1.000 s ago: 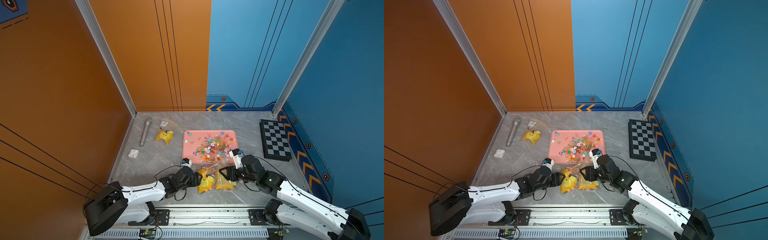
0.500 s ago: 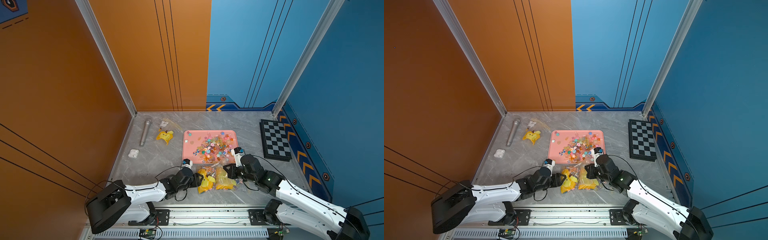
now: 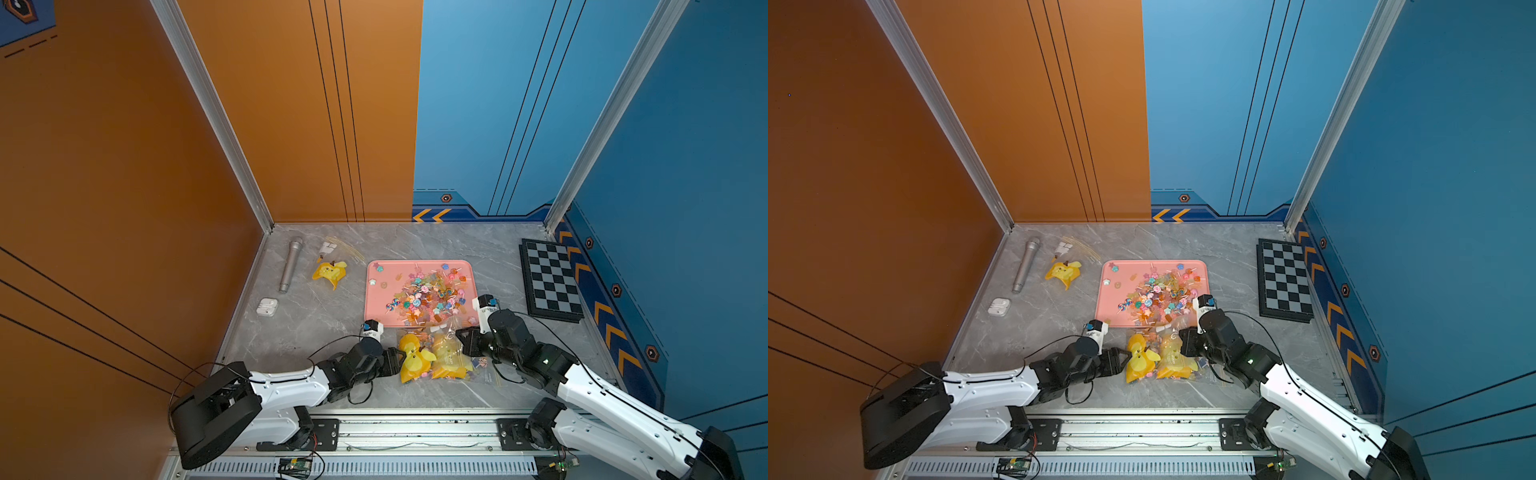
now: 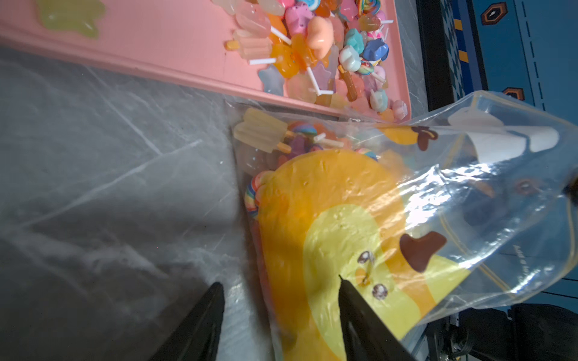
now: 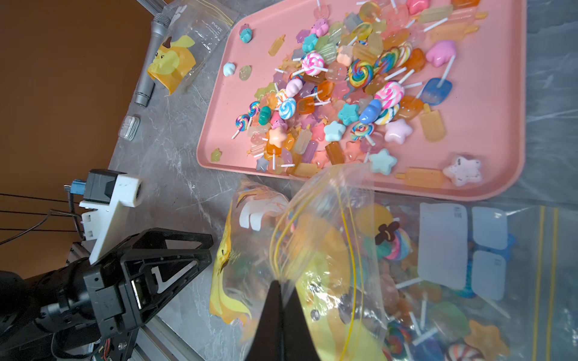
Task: Pour candies out of the ziploc bag
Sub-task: Pick up the ziploc bag from the center of the board.
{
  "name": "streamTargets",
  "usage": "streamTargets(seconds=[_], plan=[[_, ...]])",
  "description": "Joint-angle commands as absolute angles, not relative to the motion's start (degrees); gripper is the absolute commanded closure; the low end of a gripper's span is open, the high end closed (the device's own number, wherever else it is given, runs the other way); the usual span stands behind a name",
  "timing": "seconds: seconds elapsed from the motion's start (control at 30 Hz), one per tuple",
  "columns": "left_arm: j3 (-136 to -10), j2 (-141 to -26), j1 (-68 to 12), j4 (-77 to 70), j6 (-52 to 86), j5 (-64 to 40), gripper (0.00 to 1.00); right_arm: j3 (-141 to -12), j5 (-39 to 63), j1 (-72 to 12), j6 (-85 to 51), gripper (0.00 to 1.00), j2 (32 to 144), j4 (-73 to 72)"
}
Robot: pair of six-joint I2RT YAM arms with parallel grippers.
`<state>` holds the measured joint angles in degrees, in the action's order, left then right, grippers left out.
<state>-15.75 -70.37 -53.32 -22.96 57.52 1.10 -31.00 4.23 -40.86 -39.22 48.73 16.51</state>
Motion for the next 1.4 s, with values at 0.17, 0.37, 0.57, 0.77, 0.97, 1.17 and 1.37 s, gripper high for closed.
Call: streamTargets(seconds=[0.17, 0.37, 0.57, 0.77, 0.97, 1.17, 1.37], plan=[[-16.1, -76.3, -53.7, -30.7, 59.0, -4.1, 0.40, -30.5, 3.6, -40.5, -38.8, 1.00, 50.5, 17.7], [-16.5, -81.6, -54.2, -35.5, 60.8, -6.1, 0.41, -30.0, 3.6, -40.6, -38.9, 1.00, 50.3, 17.6], [-17.2, -85.9, -55.0, -41.7, 62.3, -8.0, 0.49, -29.0, 3.9, -40.5, -39.5, 1.00, 50.5, 16.2], [-17.5, -86.6, -55.0, -42.8, 62.6, -7.7, 0.71, -28.9, 4.0, -40.5, -39.7, 1.00, 50.4, 15.7], [-17.5, -85.4, -54.7, -42.8, 62.5, -7.6, 0.83, -29.4, 4.5, -41.3, -39.8, 1.00, 50.3, 14.8], [-17.8, -83.8, -53.6, -42.8, 62.4, -7.8, 0.88, -32.5, 5.5, -42.3, -38.8, 1.00, 51.3, 14.5], [-18.5, -81.2, -50.8, -42.7, 62.4, -9.4, 0.94, -38.7, 5.9, -42.5, -37.0, 1.00, 54.1, 16.5]])
